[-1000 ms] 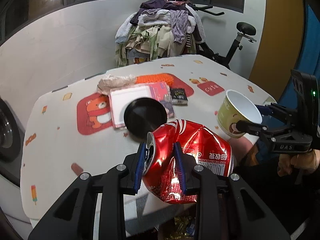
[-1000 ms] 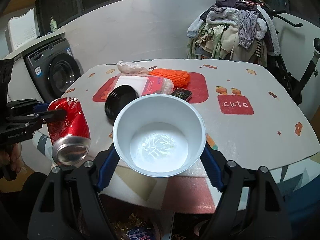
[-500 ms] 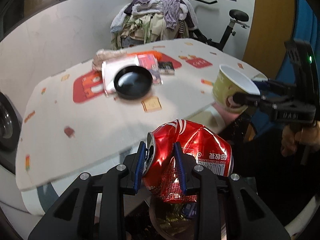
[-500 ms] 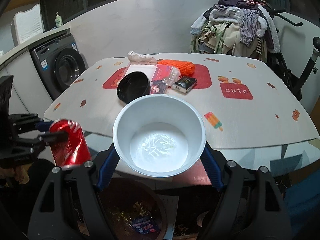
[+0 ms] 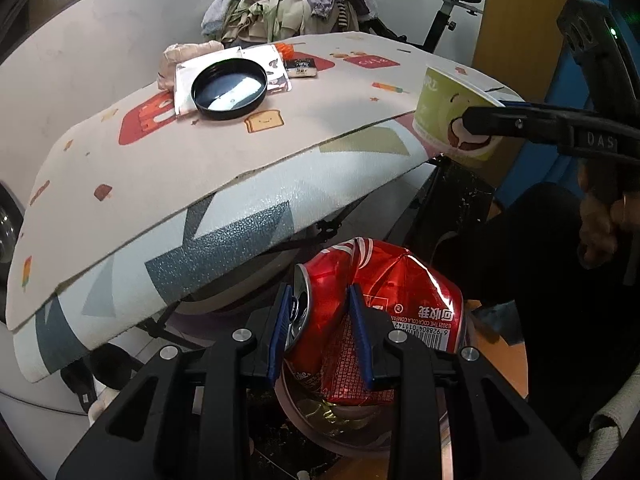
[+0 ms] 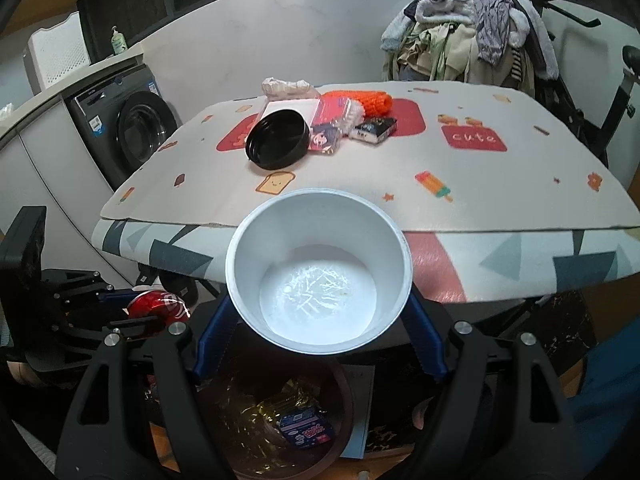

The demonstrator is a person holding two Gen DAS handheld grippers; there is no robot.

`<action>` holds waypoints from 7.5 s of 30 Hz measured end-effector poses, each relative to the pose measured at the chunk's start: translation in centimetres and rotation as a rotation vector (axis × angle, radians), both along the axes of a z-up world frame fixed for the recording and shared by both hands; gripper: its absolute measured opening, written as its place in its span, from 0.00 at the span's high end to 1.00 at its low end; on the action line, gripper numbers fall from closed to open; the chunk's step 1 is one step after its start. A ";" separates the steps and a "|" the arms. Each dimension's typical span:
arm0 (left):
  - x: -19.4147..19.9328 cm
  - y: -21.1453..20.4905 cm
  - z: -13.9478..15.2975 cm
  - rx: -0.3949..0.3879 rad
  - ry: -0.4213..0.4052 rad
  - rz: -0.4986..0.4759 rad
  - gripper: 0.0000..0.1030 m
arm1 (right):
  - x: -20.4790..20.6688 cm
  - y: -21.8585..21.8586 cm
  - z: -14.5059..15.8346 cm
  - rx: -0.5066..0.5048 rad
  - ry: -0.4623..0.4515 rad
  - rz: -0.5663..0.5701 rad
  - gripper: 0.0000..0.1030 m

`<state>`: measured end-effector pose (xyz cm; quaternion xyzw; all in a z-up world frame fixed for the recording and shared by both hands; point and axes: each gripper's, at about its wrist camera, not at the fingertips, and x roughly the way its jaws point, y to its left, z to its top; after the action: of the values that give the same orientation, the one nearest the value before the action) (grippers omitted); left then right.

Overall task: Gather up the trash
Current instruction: 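Carry the red can with the left tool while the right tool carries the white cup toward the bin, then open the left tool over the brown bin while the right tool drops the white cup in, then move both tools back over the table toward the black lid and packet, then grasp the black round lid with the left tool while the right tool grasps the black Fce packet, then carry the lid to the bin and open the left tool while the right tool carries the packet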

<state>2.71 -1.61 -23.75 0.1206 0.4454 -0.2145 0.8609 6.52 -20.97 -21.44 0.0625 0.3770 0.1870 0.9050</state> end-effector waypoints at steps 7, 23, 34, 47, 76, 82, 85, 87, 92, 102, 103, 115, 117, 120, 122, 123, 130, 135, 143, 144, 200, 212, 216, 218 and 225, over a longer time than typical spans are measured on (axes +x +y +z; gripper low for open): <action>-0.1 -0.5 -0.7 0.021 0.016 -0.018 0.72 | -0.4 0.7 -1.1 -0.005 0.016 0.014 0.26; -0.7 -1.0 -0.5 0.032 -0.013 -0.036 0.69 | -0.7 1.0 -1.2 -0.020 0.018 0.027 0.26; -1.4 2.1 2.5 -0.065 -0.160 0.115 0.18 | -1.1 2.9 -1.7 -0.081 0.013 0.097 0.26; -0.6 4.4 2.8 -0.117 -0.149 0.223 0.12 | -1.9 7.7 -3.9 -0.257 0.044 0.271 0.26; -0.1 5.2 2.2 -0.110 -0.118 0.268 0.07 | 0.1 6.0 -5.3 -0.289 0.134 0.122 0.06; 0.0 5.2 2.2 -0.110 -0.118 0.269 0.07 | 0.1 5.9 -5.3 -0.288 0.133 0.115 0.06; 0.0 5.2 2.2 -0.110 -0.118 0.269 0.07 | 0.1 6.0 -5.3 -0.291 0.132 0.116 0.06; 0.0 5.2 2.2 -0.110 -0.119 0.269 0.07 | 0.1 6.0 -5.3 -0.289 0.133 0.115 0.06; 0.0 5.3 2.2 -0.110 -0.118 0.269 0.07 | 0.0 6.0 -5.3 -0.289 0.132 0.113 0.06; 0.1 5.1 2.2 -0.102 -0.127 0.268 0.07 | 0.0 5.9 -5.1 -0.276 0.129 0.120 0.06; 0.1 5.0 2.2 -0.097 -0.129 0.265 0.07 | 0.0 5.9 -5.0 -0.276 0.130 0.117 0.06; 4.0 5.3 4.6 -0.173 -0.153 0.270 0.07 | 4.6 -0.1 -0.5 0.023 0.093 -0.067 0.05; 5.6 5.6 5.2 -0.200 -0.142 0.277 0.06 | 5.3 -1.0 0.2 0.055 0.062 -0.102 0.05; 8.0 5.3 6.0 -0.221 -0.133 0.255 0.06 | 6.3 -1.8 1.6 0.065 -0.020 -0.147 0.05; 9.2 4.7 6.3 -0.213 -0.146 0.230 0.06 | 7.2 -2.2 2.0 0.078 -0.022 -0.150 0.05; 10.0 4.3 6.3 -0.201 -0.149 0.219 0.06 | 7.6 -2.3 2.2 0.090 -0.018 -0.147 0.05; 16.2 3.3 5.8 -0.246 -0.109 0.208 0.06 | 10.4 -2.9 2.9 0.026 -0.003 -0.160 0.06; 21.3 3.9 4.9 -0.273 -0.037 0.270 0.37 | 12.1 -4.1 2.1 0.031 -0.001 -0.197 0.05; 25.0 4.5 2.6 -0.286 0.032 0.328 0.61 | 16.4 -4.5 1.3 0.075 0.042 -0.207 0.08; 25.0 4.5 2.5 -0.284 0.030 0.327 0.61 | 17.3 -4.6 1.2 0.100 0.053 -0.211 0.18; 7.9 1.7 5.0 -0.233 0.044 0.119 0.95 | 8.3 -3.0 1.2 0.141 0.039 -0.153 0.77; 2.3 -0.7 -0.3 -0.135 0.150 0.025 0.95 | 2.7 -1.3 1.0 0.123 0.001 -0.042 0.77; 1.9 -2.0 -1.5 -0.115 0.180 -0.017 0.95 | 1.7 -1.4 0.7 0.112 -0.001 -0.030 0.77; 1.8 -2.6 -2.0 -0.103 0.194 -0.033 0.95 | 1.3 -1.7 0.4 0.118 0.003 -0.033 0.77; 2.0 -4.3 -3.2 -0.102 0.242 -0.103 0.89 | 1.4 -2.2 -0.3 0.131 0.019 -0.046 0.77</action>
<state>4.74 -5.91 -26.97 0.0727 0.5276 -0.2939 0.7937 7.91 -23.18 -21.71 0.1318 0.3711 0.1899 0.8994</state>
